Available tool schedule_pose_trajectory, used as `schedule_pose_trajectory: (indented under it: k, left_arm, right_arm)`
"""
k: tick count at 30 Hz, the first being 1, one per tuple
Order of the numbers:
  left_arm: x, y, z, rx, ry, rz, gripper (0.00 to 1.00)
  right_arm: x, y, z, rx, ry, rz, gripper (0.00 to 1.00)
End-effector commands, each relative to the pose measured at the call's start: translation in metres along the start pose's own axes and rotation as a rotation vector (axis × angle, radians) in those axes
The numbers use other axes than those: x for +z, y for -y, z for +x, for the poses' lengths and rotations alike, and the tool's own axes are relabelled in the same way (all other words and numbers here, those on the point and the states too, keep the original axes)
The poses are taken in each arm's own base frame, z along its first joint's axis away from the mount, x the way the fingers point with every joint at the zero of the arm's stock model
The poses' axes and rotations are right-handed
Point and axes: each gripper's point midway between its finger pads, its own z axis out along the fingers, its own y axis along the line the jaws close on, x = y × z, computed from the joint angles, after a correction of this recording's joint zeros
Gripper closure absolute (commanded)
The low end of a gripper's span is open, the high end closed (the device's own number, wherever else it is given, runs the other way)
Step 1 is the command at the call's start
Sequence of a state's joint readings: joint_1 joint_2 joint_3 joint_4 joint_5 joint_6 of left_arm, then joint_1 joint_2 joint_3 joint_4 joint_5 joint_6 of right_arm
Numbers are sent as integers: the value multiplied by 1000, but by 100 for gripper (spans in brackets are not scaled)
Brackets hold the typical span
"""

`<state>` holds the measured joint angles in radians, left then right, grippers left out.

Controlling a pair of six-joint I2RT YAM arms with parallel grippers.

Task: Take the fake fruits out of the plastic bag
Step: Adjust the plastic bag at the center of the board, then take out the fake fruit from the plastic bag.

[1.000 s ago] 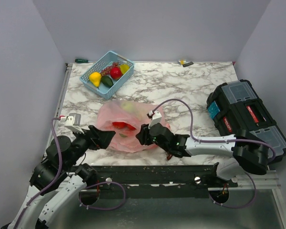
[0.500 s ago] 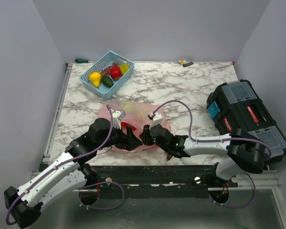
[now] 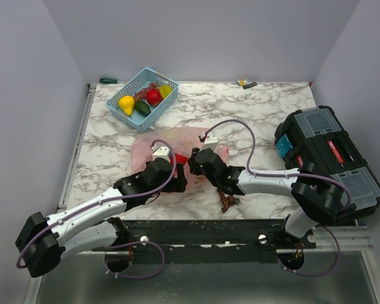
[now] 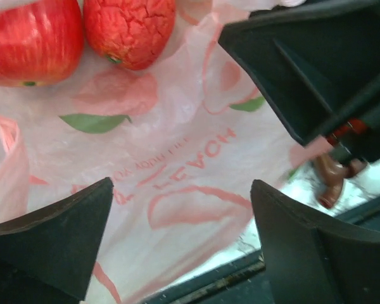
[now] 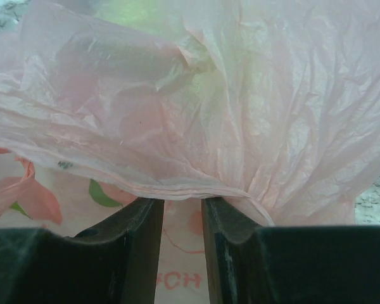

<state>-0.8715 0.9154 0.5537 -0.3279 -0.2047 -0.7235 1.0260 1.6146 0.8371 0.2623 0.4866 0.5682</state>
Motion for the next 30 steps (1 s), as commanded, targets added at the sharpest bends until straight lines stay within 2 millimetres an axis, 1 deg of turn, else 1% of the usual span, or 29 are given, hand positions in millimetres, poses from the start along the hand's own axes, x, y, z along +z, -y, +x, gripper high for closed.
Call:
schedule_pose_trajectory:
  k: [1,3,5,8,11,16,19,23,26,27,29,30]
  left_arm:
    - [14,-4,-41,40,102,-111,19]
    - [21,-1,-50,41,109,-104,25]
    - [27,-2,-57,32,118,-116,32]
    - [37,-6,-68,23,130,-137,37]
    - [46,-6,-76,26,116,-147,40]
    - [63,-11,-87,69,121,-191,41]
    - [73,-14,-89,98,125,-209,41]
    - [86,-27,-86,120,99,-268,45]
    - [90,-26,-83,124,98,-255,46]
    - [92,-26,-83,127,98,-254,44]
    - [97,-28,-84,134,96,-268,35]
    - [99,-28,-85,140,95,-271,33]
  right_arm:
    - [1,2,0,-21,-6,18,67]
    - [-1,1,3,-20,-16,2,67]
    - [-4,1,7,-21,-24,-14,67]
    - [-8,3,16,-19,-43,-38,68]
    - [-11,6,27,-4,-59,-58,72]
    - [-15,8,53,14,-118,-94,76]
    - [-17,10,63,19,-142,-105,78]
    - [-20,11,66,26,-152,-113,79]
    - [-21,13,66,29,-152,-105,79]
    - [-21,14,67,29,-153,-103,79]
    - [-20,11,69,29,-160,-114,79]
    - [-20,10,71,31,-166,-119,79]
